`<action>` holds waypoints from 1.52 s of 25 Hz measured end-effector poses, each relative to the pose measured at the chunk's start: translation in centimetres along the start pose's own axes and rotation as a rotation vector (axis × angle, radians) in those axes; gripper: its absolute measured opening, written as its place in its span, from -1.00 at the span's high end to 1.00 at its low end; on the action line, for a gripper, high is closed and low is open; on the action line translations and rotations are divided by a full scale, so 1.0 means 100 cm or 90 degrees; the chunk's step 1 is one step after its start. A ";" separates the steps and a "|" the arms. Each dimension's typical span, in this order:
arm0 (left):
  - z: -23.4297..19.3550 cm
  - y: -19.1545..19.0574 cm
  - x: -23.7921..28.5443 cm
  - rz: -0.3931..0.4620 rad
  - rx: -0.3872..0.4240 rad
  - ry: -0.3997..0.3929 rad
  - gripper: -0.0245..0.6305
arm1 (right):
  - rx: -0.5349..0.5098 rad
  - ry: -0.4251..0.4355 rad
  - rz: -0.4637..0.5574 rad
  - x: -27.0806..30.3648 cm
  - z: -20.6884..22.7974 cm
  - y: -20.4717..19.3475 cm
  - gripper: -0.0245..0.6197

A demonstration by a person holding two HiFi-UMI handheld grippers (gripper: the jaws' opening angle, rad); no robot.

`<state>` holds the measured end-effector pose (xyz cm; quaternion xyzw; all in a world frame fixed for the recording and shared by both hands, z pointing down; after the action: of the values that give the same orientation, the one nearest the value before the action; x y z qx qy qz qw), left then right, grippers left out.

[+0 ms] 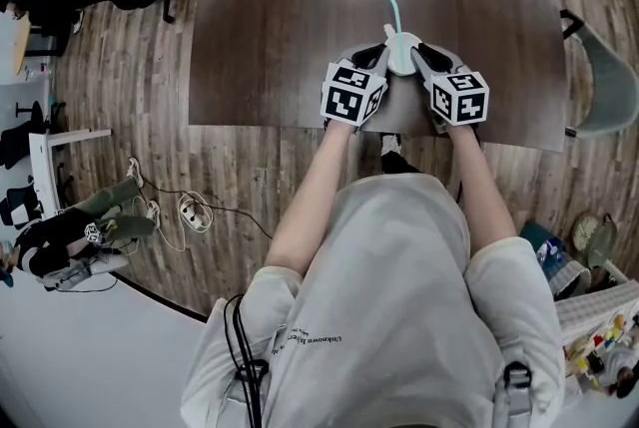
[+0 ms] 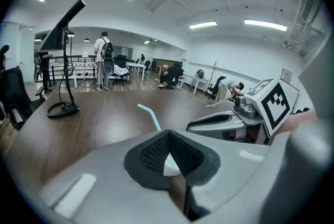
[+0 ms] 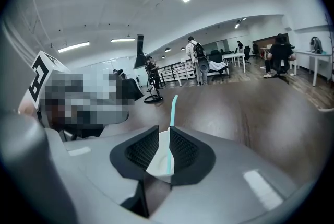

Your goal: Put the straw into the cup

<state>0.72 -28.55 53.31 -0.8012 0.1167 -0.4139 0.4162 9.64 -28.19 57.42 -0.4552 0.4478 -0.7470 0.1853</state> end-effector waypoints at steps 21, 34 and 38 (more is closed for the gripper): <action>0.016 -0.013 -0.011 -0.013 0.028 -0.009 0.92 | -0.017 -0.031 0.007 -0.034 -0.006 -0.010 0.85; 0.021 -0.025 -0.029 -0.003 0.022 0.002 0.92 | 0.023 -0.012 0.016 -0.038 -0.026 -0.018 0.85; 0.028 -0.028 -0.035 0.001 0.023 -0.005 0.92 | 0.024 -0.011 0.017 -0.040 -0.034 -0.022 0.85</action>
<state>0.25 -23.36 52.61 -0.7949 0.1080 -0.4125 0.4317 9.15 -22.60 56.58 -0.4521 0.4381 -0.7486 0.2079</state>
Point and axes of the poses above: the fingertips, and each gripper's own axes: x forward along the fingers, z to its right, y out of its top, the point moved 2 cm from there along -x, backward along the fingers, and after that the axes turned 8 degrees about -x, right-handed, at the moved point
